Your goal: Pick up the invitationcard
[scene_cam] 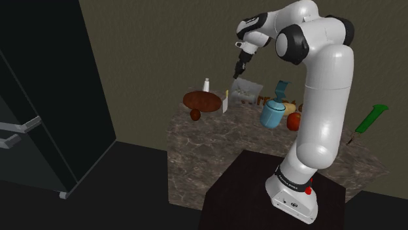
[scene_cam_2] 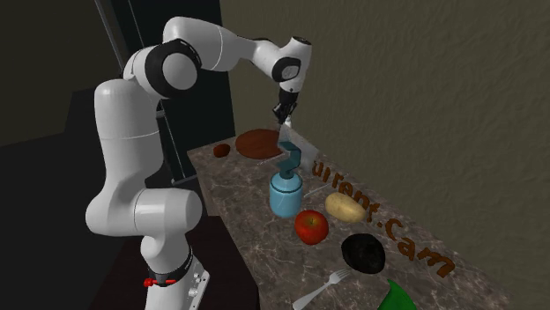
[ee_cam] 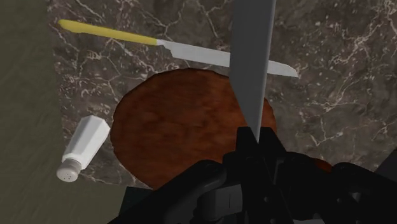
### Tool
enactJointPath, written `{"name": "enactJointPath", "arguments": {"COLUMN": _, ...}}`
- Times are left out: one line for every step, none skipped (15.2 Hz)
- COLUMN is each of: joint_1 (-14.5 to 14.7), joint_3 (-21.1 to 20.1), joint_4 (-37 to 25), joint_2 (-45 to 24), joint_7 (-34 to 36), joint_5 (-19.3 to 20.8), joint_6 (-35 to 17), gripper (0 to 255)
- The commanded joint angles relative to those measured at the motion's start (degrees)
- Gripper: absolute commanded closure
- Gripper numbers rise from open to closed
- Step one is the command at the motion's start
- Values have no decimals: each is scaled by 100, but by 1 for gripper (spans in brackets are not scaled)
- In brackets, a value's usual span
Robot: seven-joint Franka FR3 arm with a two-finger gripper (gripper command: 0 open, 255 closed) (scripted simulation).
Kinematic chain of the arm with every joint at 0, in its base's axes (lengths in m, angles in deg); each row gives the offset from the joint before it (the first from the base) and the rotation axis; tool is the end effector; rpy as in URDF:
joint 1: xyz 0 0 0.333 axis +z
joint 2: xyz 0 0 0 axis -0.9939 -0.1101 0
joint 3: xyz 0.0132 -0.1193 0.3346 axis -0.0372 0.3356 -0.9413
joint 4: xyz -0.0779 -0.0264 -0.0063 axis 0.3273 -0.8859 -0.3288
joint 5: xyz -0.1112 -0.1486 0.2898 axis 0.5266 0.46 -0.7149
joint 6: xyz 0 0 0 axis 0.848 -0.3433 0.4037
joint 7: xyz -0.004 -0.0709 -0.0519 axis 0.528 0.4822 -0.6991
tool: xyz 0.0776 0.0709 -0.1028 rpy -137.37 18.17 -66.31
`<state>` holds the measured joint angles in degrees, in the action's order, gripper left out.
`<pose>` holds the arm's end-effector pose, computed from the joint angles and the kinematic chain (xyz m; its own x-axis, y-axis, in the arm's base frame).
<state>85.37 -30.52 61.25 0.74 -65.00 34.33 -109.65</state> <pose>0.4913 -0.3386 0.4639 0.7250 0.6464 0.2376 0.6699 -0.7420 -0.0255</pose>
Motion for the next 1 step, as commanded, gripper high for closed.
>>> {"name": "enactJointPath", "arguments": {"joint_1": -14, "joint_3": -2, "joint_4": -49, "joint_2": -16, "joint_7": 6, "joint_5": -4, "joint_6": 39, "gripper": 255}}
